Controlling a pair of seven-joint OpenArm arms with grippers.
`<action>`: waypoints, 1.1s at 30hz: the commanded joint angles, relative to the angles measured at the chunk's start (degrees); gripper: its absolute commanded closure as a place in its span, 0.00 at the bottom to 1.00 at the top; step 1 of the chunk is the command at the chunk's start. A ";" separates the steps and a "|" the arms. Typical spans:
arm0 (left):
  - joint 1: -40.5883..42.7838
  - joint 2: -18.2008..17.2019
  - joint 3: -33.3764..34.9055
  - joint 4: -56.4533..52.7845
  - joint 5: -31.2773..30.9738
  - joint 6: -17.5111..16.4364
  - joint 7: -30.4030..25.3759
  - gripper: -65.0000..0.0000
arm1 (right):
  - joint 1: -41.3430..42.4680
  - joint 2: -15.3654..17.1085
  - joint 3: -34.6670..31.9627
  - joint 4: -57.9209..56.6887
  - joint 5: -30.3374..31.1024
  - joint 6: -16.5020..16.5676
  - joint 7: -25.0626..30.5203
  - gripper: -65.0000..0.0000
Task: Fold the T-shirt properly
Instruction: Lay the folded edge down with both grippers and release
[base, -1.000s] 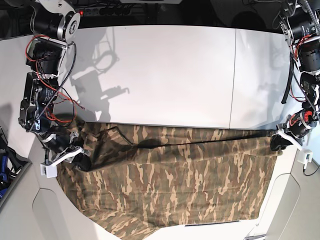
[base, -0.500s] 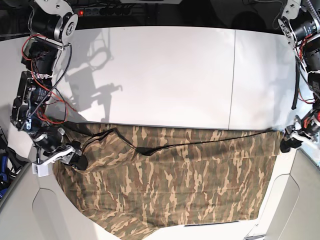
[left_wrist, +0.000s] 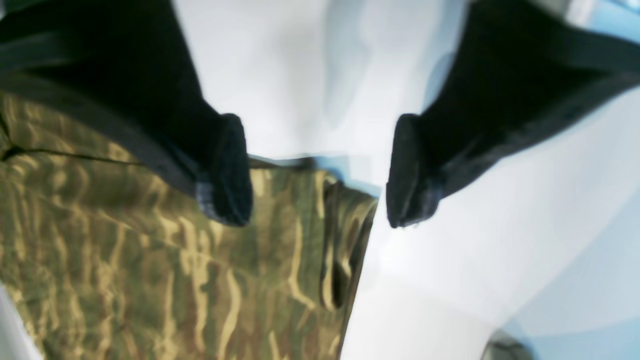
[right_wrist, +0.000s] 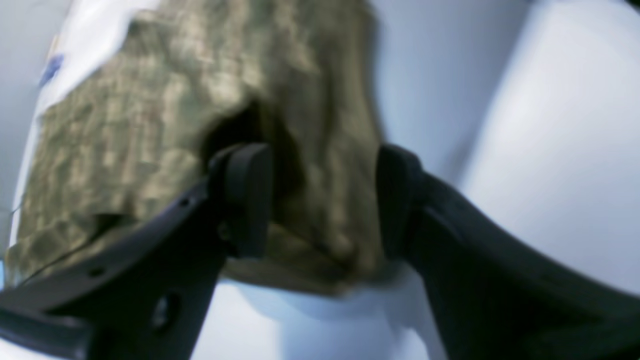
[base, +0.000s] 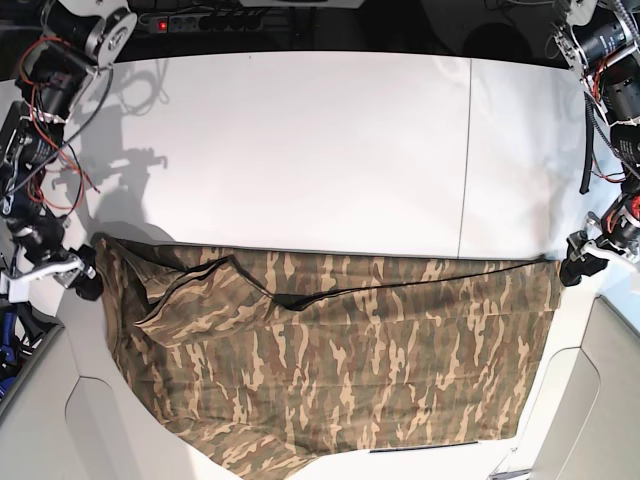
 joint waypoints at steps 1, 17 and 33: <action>-1.25 -1.11 0.42 -0.17 -1.03 -0.17 -2.97 0.28 | 0.48 1.18 0.31 0.98 1.42 0.48 1.77 0.49; -5.97 -0.74 12.11 -8.22 6.29 2.62 -11.30 0.28 | -3.48 0.04 -3.96 -6.84 4.39 1.05 7.43 0.32; -6.14 3.15 13.14 -8.20 11.15 7.06 -12.68 0.80 | 0.50 -4.63 -9.44 -8.17 1.55 2.78 11.28 0.84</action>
